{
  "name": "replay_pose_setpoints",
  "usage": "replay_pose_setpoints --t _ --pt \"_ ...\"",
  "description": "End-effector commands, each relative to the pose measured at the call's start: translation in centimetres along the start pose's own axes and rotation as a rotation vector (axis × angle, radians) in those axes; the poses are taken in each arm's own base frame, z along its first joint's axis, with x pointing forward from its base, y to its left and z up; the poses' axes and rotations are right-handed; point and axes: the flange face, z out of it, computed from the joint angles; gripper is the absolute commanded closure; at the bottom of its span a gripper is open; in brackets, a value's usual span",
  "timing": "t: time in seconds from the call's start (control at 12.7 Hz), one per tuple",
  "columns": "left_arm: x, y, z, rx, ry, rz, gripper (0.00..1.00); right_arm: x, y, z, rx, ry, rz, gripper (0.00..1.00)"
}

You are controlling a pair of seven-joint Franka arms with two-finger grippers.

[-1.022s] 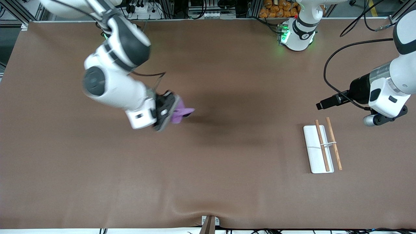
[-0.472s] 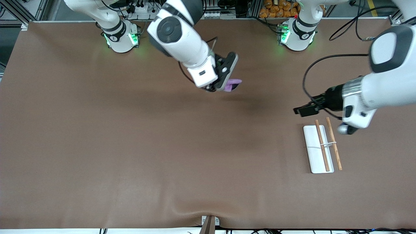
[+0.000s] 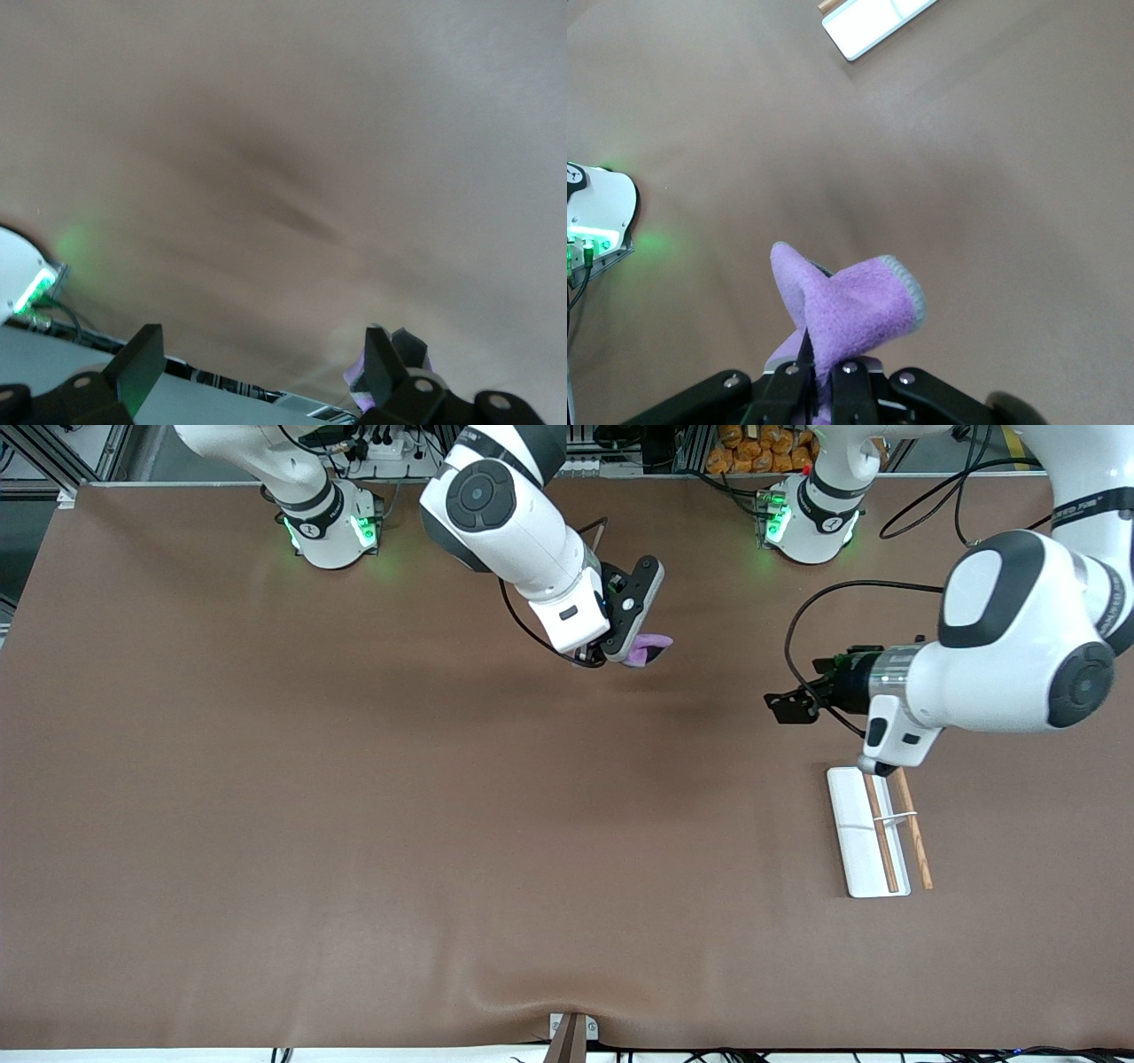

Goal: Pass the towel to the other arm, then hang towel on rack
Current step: 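Grasp the towel with the left gripper beside the right gripper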

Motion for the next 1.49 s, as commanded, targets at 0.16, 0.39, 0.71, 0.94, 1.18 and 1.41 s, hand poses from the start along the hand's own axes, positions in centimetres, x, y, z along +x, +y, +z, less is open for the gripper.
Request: replay_pose_setpoints --t 0.16,0.39,0.71,0.94,1.18,1.41 --pt "-4.4 2.0 3.2 0.043 -0.022 -0.153 0.0 0.2 0.3 0.1 -0.007 0.019 0.025 1.0" --pt "-5.6 3.7 5.9 0.012 -0.058 -0.244 0.0 0.2 0.5 0.0 -0.007 0.022 0.027 1.0" --pt "-7.3 5.8 9.1 0.028 -0.051 -0.369 0.08 0.2 0.3 0.1 -0.008 0.02 0.023 1.0" --pt "-8.7 6.8 10.5 0.032 -0.064 -0.4 0.15 0.2 0.5 0.0 -0.01 0.022 0.025 1.0" --pt "-9.2 7.7 11.7 0.034 -0.06 -0.431 0.23 0.3 0.2 0.1 -0.011 0.02 0.019 1.0" --pt "-9.4 7.9 11.7 0.026 -0.077 -0.453 0.43 0.3 0.0 0.3 -0.008 0.019 0.018 1.0"
